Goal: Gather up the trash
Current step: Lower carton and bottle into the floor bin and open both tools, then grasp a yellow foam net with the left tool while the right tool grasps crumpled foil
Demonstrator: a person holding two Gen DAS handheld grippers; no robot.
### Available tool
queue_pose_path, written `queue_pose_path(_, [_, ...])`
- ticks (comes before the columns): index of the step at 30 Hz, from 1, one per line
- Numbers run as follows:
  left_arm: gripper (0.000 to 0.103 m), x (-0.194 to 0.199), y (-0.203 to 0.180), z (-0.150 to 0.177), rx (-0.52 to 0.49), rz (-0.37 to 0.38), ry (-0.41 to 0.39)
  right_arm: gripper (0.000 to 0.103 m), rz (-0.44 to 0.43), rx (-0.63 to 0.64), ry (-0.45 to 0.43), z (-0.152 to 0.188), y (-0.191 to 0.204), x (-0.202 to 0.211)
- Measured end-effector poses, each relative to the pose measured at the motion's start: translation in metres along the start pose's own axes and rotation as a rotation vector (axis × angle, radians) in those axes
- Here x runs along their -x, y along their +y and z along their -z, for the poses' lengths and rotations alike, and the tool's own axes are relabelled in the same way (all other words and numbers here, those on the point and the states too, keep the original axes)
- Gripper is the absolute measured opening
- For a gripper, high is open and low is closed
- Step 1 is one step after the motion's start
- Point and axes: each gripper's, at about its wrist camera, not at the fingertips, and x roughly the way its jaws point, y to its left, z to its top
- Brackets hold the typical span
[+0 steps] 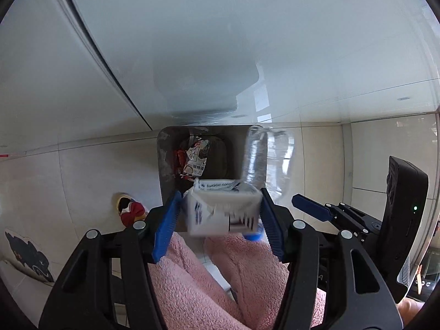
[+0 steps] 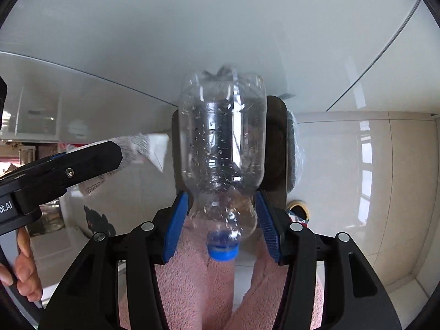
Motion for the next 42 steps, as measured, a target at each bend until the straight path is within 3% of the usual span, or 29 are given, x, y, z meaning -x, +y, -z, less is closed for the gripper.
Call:
queue_pose_path(8, [0.068, 0.032, -0.011, -0.002, -0.023, -0.038, -0.051, 0.067, 0.048, 0.021, -0.022, 0.001, 0.001, 0.031])
queue_pose_path(15, [0.078, 0.087, -0.026, 0.014, -0.043, -0.037, -0.115, 0.089, 0.075, 0.107, -0.130, 0.001, 0.005, 0.114])
queue_pose_path(23, [0.082, 0.184, -0.051, 0.024, -0.079, -0.040, -0.227, 0.090, 0.027, 0.132, -0.327, -0.002, -0.002, 0.238])
queue_pose_path(31, [0.084, 0.299, -0.066, 0.005, -0.118, -0.068, -0.438, 0.090, 0.004, 0.176, -0.587, -0.017, 0.022, 0.347])
queue_pose_path(35, [0.085, 0.331, -0.071, -0.010, -0.135, -0.082, -0.515, 0.090, 0.001, 0.236, -0.660, -0.035, 0.039, 0.365])
queue_pose_path(42, [0.085, 0.343, -0.070, -0.048, -0.180, -0.110, -0.559, 0.088, 0.019, 0.267, -0.677, -0.069, 0.069, 0.365])
